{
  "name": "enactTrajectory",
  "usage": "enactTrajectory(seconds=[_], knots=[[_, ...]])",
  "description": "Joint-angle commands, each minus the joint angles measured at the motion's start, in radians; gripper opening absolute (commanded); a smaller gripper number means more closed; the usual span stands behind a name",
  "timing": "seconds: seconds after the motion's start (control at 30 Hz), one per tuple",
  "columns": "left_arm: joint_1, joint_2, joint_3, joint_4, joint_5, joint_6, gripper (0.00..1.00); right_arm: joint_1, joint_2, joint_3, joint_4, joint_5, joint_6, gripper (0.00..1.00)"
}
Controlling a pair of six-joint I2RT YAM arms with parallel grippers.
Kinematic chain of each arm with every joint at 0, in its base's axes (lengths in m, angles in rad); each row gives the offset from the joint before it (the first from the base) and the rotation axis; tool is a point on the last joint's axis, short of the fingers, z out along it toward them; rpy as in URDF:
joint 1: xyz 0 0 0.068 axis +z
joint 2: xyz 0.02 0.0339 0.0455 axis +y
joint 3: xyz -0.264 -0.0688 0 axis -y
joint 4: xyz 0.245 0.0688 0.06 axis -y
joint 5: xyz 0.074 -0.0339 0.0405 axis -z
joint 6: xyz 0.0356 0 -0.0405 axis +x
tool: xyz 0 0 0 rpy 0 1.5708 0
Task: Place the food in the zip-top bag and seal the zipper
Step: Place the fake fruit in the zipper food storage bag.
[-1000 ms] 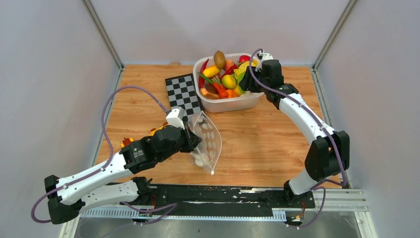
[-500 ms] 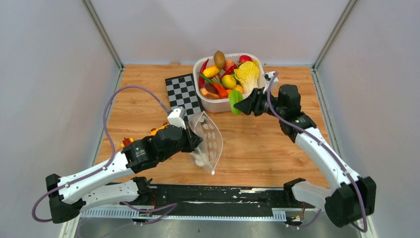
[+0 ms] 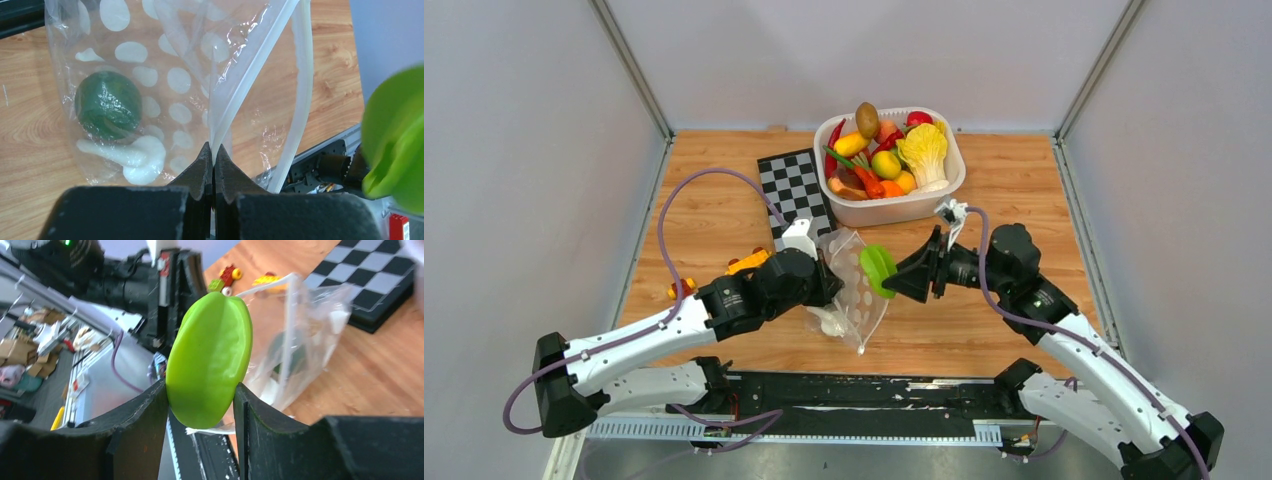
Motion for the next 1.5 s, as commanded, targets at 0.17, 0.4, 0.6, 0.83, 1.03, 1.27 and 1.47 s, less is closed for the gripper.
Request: enactTrajectory(seconds=[0.17,0.4,0.6,0.83,1.03,1.27,1.47], knots=[[0.002,-0.014,0.058,0.032,-0.006,0.015,0.00,0.202,0.072,0.049,-0.136,0.208,-0.122,0.36],[0.002,-0.043,0.058,0.024,-0.006,0.007,0.00,0.319,0.157,0.143,-0.256,0.498,-0.176,0.38],[0.002,-0.054,0.081,0.013,0.003,0.012,0.00,0.413,0.203,0.183,-0.270,0.741,-0.189,0.42],[0.002,-0.060,0.085,0.006,0.013,0.014,0.00,0.475,0.239,0.195,-0.231,0.813,-0.198,0.47],[0.002,-0.079,0.073,0.001,-0.004,0.012,0.00,0.479,0.238,0.174,-0.183,0.707,-0.203,0.61],[0.001,-0.085,0.066,-0.004,-0.014,0.014,0.00,0.479,0.141,0.128,-0.098,0.623,-0.202,0.74],[0.001,-0.093,0.051,0.000,-0.014,0.012,0.00,0.479,0.044,0.086,-0.022,0.674,-0.226,0.75]])
